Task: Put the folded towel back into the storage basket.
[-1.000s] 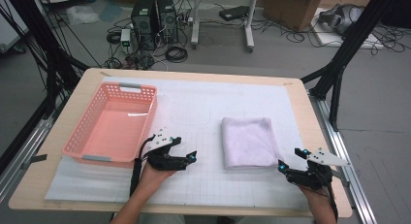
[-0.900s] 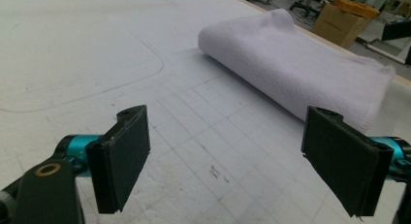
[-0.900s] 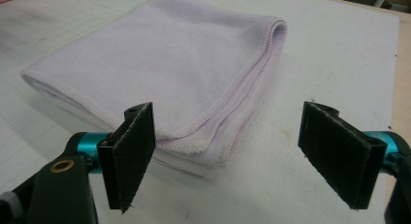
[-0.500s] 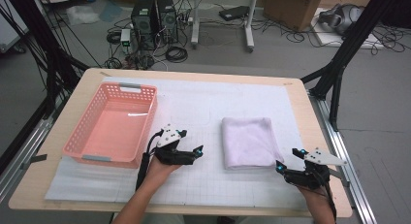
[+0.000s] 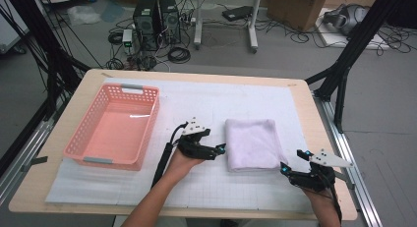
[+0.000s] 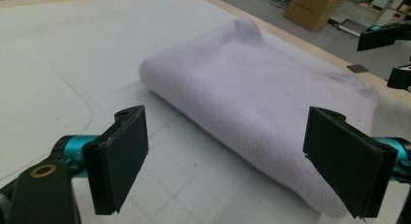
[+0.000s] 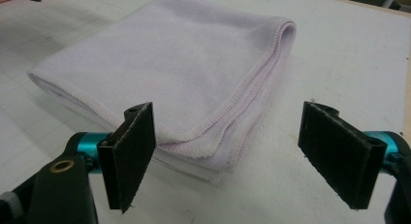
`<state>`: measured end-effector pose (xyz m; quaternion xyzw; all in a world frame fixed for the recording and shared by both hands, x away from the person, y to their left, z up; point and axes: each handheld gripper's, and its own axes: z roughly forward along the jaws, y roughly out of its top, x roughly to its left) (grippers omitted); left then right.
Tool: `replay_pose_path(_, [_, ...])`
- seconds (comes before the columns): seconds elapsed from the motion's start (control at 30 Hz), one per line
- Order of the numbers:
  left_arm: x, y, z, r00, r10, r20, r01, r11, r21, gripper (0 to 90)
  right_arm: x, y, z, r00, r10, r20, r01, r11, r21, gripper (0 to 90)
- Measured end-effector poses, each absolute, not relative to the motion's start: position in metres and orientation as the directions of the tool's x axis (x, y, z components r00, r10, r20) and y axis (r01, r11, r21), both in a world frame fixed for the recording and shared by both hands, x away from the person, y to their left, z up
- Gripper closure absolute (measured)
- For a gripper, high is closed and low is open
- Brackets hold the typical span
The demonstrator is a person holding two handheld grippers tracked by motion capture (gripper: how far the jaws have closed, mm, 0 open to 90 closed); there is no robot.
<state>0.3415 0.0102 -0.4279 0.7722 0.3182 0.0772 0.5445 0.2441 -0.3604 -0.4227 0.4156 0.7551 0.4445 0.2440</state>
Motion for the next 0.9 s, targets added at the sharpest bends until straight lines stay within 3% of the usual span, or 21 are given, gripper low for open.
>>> replay_pose_path(0.67, [0.359, -0.041, -0.45, 0.753, 0.591, -0.288, 0.54, -0.306, 0.784, 17.7, 0.244, -0.358, -0.422, -0.546, 0.838, 0.003, 0.412, 0.265, 0.872, 20.0])
replay_pose_path(0.9, [0.364, -0.047, -0.451, 0.726, 0.605, -0.327, 0.585, -0.293, 0.756, 16.2, 0.244, -0.36, -0.422, -0.545, 0.839, 0.003, 0.408, 0.262, 0.875, 20.0])
